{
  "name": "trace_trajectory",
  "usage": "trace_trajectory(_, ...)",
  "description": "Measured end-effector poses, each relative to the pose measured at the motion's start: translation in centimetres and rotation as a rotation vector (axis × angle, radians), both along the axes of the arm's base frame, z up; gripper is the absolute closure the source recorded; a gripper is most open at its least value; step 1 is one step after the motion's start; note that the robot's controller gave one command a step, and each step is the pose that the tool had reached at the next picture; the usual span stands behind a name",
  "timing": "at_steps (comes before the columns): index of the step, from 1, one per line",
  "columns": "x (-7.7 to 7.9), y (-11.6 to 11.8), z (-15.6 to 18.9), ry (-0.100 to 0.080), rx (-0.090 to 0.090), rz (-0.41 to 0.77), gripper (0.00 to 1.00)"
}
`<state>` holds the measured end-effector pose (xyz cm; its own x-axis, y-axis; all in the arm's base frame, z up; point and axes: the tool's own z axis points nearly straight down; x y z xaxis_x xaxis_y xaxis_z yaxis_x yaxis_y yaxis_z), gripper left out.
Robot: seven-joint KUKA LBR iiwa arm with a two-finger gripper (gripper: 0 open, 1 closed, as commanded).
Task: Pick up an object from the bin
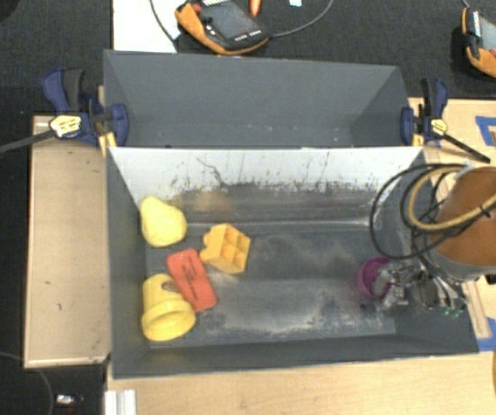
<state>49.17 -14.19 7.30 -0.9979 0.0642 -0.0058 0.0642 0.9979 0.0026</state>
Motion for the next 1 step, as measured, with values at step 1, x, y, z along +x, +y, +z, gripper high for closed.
trace_trajectory(1,-0.19,0.03,2.13,0.007,0.002,0.001,1.0)
